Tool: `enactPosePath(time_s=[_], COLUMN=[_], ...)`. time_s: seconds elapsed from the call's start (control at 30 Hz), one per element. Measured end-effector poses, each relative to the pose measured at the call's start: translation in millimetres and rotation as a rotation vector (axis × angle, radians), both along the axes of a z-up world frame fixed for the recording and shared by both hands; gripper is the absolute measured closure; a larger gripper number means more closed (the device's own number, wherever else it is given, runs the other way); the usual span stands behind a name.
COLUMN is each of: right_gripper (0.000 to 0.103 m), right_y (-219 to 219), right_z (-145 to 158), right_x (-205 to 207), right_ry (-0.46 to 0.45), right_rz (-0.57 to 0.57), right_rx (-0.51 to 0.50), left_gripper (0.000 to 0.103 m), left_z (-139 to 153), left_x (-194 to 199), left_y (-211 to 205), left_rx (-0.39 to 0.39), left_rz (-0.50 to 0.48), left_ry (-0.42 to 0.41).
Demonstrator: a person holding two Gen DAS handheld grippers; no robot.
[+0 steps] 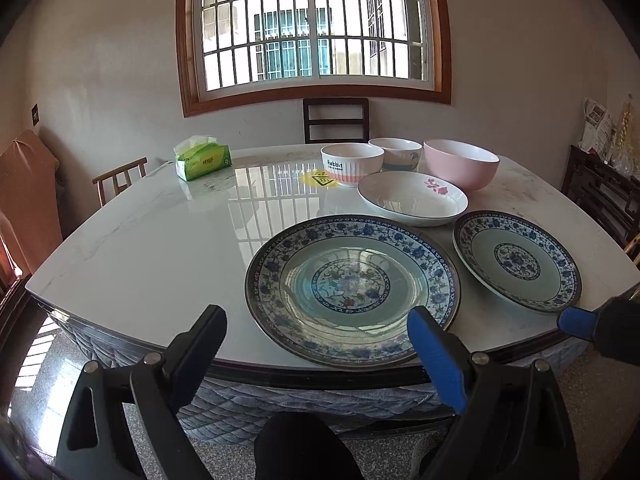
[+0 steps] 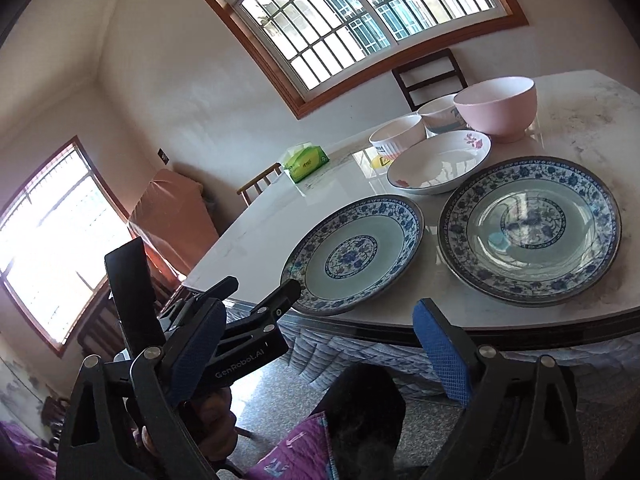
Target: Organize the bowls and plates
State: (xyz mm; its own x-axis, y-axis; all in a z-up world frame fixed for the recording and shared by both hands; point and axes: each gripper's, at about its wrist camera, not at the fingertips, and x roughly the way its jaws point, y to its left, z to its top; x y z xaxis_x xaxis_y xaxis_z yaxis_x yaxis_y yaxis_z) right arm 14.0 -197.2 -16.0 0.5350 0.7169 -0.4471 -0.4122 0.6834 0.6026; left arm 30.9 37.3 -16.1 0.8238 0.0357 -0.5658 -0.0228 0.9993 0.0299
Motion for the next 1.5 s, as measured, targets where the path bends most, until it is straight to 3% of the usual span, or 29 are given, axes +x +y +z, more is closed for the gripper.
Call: enactPosePath(time_s=[0.2, 0.33, 0.57, 0.7, 0.9, 1.03, 1.13, 1.17, 1.23, 1.37, 1.5], right_gripper=[0.024, 0.025, 0.029, 0.029, 0.029, 0.031, 0.031, 0.033, 0.035, 0.044, 0.070], right_y=[6, 11, 19, 21, 26, 31, 29, 28, 29, 36, 41], right_z=[-12, -18, -29, -32, -50, -54, -58, -58, -59, -60, -63], right_x=[25, 38, 59, 71, 89, 97, 103, 105, 109, 113, 115], right_ry=[0.121, 0.173, 0.246, 0.273, 0.368, 0.373, 0.386, 0.385, 0.386, 0.379, 0.370], right_rz=[0.044, 0.052, 0.046, 0.019, -0.002, -0.021, -0.041, -0.044, -0.044, -0.035, -0.033], right_rx=[0.056, 0.069, 0.061, 0.043, 0.046, 0.016, 0.013, 0.014, 0.010, -0.010, -0.059], left_gripper=[0.009, 0.009, 0.009, 0.009, 0.009, 0.010, 0.025, 0.036, 0.047, 0.078, 0.081], left_z=[2, 0, -8, -12, -23, -31, -38, -41, -41, -40, -39], left_x=[19, 31, 55, 65, 85, 98, 109, 112, 115, 118, 118], left_y=[22, 33, 57, 62, 75, 84, 89, 89, 88, 89, 90], left_rx=[-0.073, -0.065, -0.156, -0.148, -0.199, -0.227, -0.247, -0.249, -0.218, -0.275, -0.244], left_rz=[0.010, 0.039, 0.052, 0.051, 0.042, 0.036, 0.026, 0.023, 0.033, -0.006, 0.029], left_ry=[0.058, 0.085, 0.158, 0.180, 0.240, 0.280, 0.323, 0.342, 0.341, 0.346, 0.321])
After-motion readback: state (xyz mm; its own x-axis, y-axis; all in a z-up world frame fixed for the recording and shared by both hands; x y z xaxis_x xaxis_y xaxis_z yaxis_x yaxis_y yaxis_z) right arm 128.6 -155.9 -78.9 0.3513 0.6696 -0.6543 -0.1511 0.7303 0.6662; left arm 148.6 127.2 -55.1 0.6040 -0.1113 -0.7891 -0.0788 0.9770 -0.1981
